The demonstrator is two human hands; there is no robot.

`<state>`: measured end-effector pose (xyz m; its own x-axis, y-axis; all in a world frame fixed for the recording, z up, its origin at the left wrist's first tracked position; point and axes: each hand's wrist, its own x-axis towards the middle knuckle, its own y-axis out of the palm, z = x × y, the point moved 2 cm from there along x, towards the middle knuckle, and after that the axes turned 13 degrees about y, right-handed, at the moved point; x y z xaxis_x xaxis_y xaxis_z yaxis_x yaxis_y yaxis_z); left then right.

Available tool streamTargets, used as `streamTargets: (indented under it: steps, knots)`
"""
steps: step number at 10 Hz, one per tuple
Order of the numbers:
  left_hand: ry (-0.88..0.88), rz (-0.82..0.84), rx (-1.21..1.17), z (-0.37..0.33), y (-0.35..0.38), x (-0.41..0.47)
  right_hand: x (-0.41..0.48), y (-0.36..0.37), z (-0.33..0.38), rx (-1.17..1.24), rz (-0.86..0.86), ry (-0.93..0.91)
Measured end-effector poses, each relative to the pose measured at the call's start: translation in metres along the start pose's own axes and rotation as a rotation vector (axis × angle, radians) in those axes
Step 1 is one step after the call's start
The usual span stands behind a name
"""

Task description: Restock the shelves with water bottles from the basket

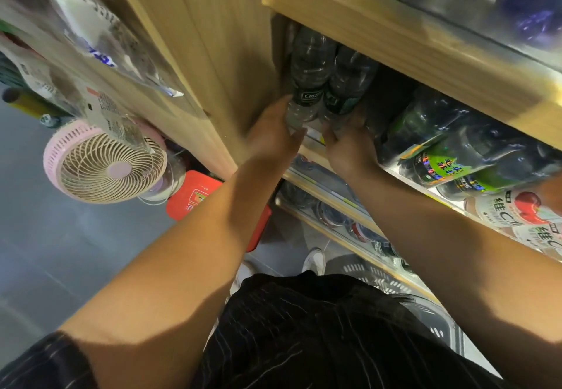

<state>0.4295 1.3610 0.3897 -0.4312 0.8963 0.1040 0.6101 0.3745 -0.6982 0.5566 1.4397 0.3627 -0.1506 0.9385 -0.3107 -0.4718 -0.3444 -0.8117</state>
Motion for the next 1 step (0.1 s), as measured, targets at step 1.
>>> streamTargets:
  steps: [1]
  knots:
    - [0.019,0.001,0.130,-0.0017,-0.0003,-0.0273,-0.0158,-0.0030,-0.0073,0.043,0.029,-0.095]
